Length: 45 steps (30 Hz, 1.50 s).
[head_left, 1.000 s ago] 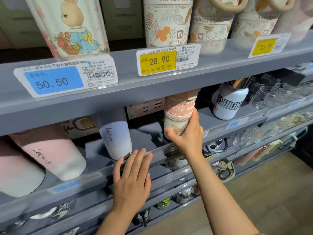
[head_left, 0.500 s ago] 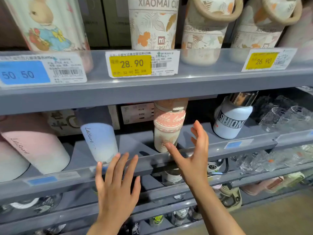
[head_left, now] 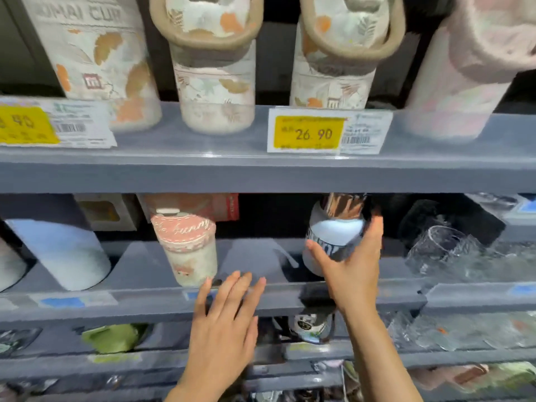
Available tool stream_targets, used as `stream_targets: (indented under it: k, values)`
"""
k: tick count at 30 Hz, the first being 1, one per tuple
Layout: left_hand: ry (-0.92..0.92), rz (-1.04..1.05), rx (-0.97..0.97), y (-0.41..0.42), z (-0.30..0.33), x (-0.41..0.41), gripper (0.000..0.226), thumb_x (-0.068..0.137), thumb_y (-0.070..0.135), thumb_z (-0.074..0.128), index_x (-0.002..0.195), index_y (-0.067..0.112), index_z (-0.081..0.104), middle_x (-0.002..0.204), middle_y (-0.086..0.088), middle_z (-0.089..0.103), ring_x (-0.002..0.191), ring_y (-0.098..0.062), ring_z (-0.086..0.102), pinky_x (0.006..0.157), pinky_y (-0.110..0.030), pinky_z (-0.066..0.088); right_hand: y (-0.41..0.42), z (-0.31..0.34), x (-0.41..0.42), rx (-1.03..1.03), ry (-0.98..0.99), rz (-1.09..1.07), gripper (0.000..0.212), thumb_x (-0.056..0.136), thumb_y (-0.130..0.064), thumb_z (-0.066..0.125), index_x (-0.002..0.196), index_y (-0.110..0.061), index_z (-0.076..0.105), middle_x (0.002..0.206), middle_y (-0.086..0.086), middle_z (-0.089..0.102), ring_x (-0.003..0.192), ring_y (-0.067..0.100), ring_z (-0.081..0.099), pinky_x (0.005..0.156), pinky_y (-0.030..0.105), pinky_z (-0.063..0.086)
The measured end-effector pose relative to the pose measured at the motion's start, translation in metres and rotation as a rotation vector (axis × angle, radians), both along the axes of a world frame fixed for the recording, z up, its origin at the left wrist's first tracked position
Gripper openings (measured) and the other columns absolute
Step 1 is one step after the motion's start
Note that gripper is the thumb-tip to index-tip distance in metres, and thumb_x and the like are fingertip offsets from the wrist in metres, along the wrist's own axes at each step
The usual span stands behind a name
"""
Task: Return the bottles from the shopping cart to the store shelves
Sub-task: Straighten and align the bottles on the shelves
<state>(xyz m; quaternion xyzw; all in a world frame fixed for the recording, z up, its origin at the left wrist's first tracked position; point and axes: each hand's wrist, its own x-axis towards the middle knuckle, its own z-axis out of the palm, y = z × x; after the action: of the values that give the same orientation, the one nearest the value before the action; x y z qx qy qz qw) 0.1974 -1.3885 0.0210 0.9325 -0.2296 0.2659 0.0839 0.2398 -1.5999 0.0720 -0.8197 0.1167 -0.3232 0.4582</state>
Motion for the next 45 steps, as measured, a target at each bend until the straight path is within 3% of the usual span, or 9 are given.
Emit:
stream_targets:
  k: [3, 7, 10, 14, 23, 31, 37, 40, 45]
  values:
    - [0.002, 0.016, 0.0, 0.0, 0.002, -0.001, 0.055, 0.083, 0.03, 0.047, 0.137, 0.021, 0.044, 0.129, 0.001, 0.055, 0.126, -0.019, 0.045, 0.112, -0.05, 0.023, -0.006, 0.002, 0.004, -0.014, 0.061, 0.04, 0.114, 0.058, -0.043, 0.085, 0.146, -0.028, 0.015, 0.141, -0.001, 0.045, 0.127, 0.023, 0.048, 0.098, 0.047, 0.046]
    - [0.03, 0.046, -0.066, -0.007, 0.002, -0.007, 0.053, 0.083, 0.031, 0.045, 0.136, 0.021, 0.044, 0.128, 0.001, 0.054, 0.127, -0.019, 0.045, 0.115, -0.049, 0.018, -0.008, 0.007, 0.002, -0.057, 0.059, -0.006, 0.106, 0.057, -0.032, 0.09, 0.142, -0.019, 0.028, 0.128, 0.001, 0.049, 0.12, 0.023, 0.049, 0.089, 0.04, 0.048]
    - [0.036, 0.066, -0.115, -0.013, 0.002, -0.008, 0.053, 0.082, 0.031, 0.044, 0.133, 0.021, 0.045, 0.126, 0.002, 0.052, 0.126, -0.02, 0.044, 0.118, -0.046, 0.011, -0.013, 0.013, -0.002, -0.098, 0.077, -0.093, 0.106, 0.05, -0.04, 0.092, 0.136, -0.013, 0.037, 0.121, 0.007, 0.05, 0.116, 0.029, 0.049, 0.09, 0.048, 0.047]
    - [0.043, 0.115, -0.146, -0.02, -0.004, -0.007, 0.05, 0.082, 0.033, 0.045, 0.131, 0.019, 0.046, 0.123, -0.003, 0.056, 0.128, -0.023, 0.042, 0.117, -0.047, 0.009, -0.018, 0.018, -0.005, -0.156, 0.13, -0.163, 0.107, 0.049, -0.052, 0.089, 0.133, -0.013, 0.038, 0.12, 0.008, 0.05, 0.114, 0.03, 0.049, 0.09, 0.052, 0.046]
    - [0.052, 0.124, -0.196, -0.024, -0.003, -0.008, 0.049, 0.081, 0.033, 0.046, 0.128, 0.021, 0.048, 0.121, -0.002, 0.056, 0.128, -0.022, 0.042, 0.118, -0.044, 0.007, -0.01, 0.012, -0.002, -0.158, 0.152, -0.095, 0.104, 0.057, -0.05, 0.087, 0.137, -0.013, 0.031, 0.126, 0.007, 0.04, 0.109, 0.033, 0.053, 0.076, 0.046, 0.052]
    - [0.069, 0.119, -0.191, -0.021, -0.001, -0.007, 0.048, 0.08, 0.033, 0.047, 0.127, 0.022, 0.049, 0.119, -0.001, 0.058, 0.127, -0.02, 0.043, 0.118, -0.041, 0.006, -0.02, 0.007, -0.017, -0.111, 0.117, 0.024, 0.108, 0.069, -0.036, 0.082, 0.15, -0.021, 0.012, 0.143, 0.003, 0.045, 0.126, 0.028, 0.047, 0.1, 0.048, 0.042]
    - [0.068, 0.109, -0.176, -0.019, 0.001, -0.007, 0.048, 0.08, 0.033, 0.046, 0.127, 0.023, 0.048, 0.117, -0.001, 0.06, 0.125, -0.019, 0.044, 0.116, -0.045, 0.012, -0.02, 0.008, -0.025, -0.212, 0.116, -0.033, 0.119, 0.062, -0.058, 0.078, 0.151, -0.016, 0.011, 0.14, 0.014, 0.039, 0.13, 0.03, 0.039, 0.101, 0.055, 0.04]
    - [0.065, 0.111, -0.169, -0.019, 0.0, -0.007, 0.049, 0.081, 0.032, 0.047, 0.128, 0.023, 0.048, 0.119, 0.0, 0.058, 0.126, -0.019, 0.044, 0.116, -0.045, 0.013, -0.028, 0.005, -0.028, -0.17, 0.09, 0.034, 0.109, 0.071, -0.047, 0.076, 0.151, -0.028, 0.005, 0.145, 0.007, 0.038, 0.133, 0.025, 0.038, 0.1, 0.057, 0.041]
    - [0.05, 0.099, -0.178, -0.019, -0.001, -0.007, 0.047, 0.08, 0.032, 0.048, 0.126, 0.021, 0.051, 0.119, 0.0, 0.058, 0.126, -0.02, 0.045, 0.116, -0.046, 0.013, -0.027, 0.006, -0.024, -0.141, 0.103, 0.068, 0.105, 0.071, -0.033, 0.081, 0.15, -0.025, 0.013, 0.142, -0.002, 0.045, 0.128, 0.022, 0.044, 0.099, 0.049, 0.043]
